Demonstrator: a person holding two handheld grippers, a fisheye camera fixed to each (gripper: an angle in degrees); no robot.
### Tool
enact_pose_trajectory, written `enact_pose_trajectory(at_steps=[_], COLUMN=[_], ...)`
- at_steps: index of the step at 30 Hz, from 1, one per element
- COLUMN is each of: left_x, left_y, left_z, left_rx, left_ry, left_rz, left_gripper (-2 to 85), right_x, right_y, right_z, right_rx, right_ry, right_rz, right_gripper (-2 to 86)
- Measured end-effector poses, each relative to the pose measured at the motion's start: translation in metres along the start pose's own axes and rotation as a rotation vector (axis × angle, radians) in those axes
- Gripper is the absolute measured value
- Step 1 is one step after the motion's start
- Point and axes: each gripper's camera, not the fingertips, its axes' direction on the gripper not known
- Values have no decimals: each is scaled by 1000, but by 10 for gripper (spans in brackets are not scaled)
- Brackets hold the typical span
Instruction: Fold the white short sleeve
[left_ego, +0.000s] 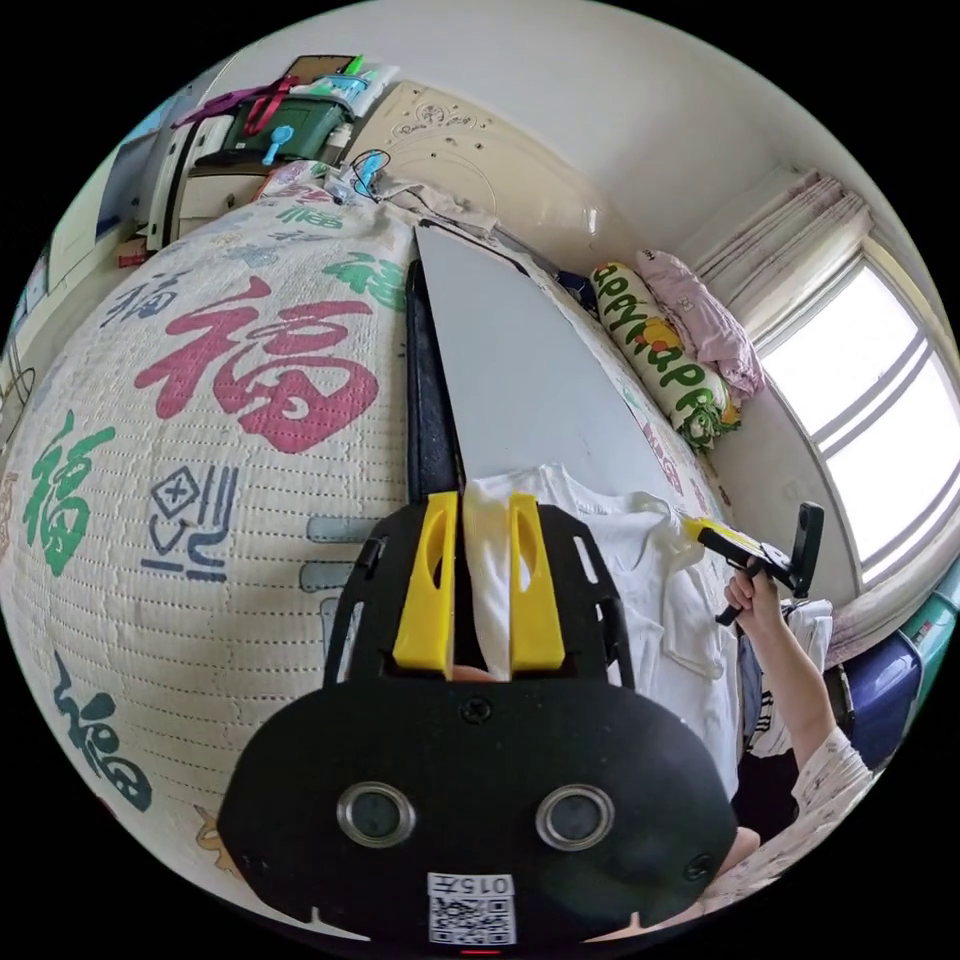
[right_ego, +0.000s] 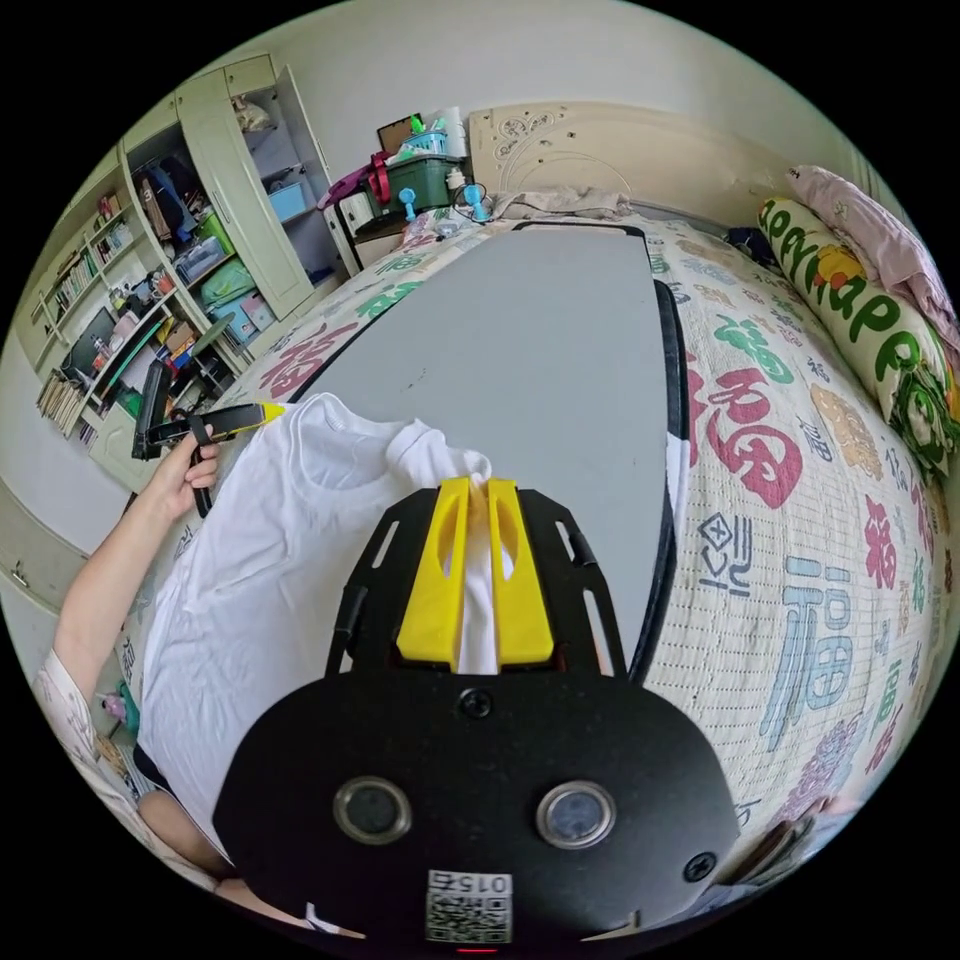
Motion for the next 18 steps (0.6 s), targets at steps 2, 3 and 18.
enact_pose_trajectory(at_steps=[2,3,18], left_x=[12,23,164], left_y=[5,9,312], left_z=[-8,-17,-285], left_rx=[43,75,285], left_ry=[-43,-56,365], left_rz=[17,52,597], left_gripper=[28,21,9], right_x=[12,19,-13], right_y=[14,22,427], right_z=[-3,-11,-378], right_rx=[-1,6,189], right_ry=[-16,-27,-301], right_rz=[25,41,-191], right_gripper=[43,43,40])
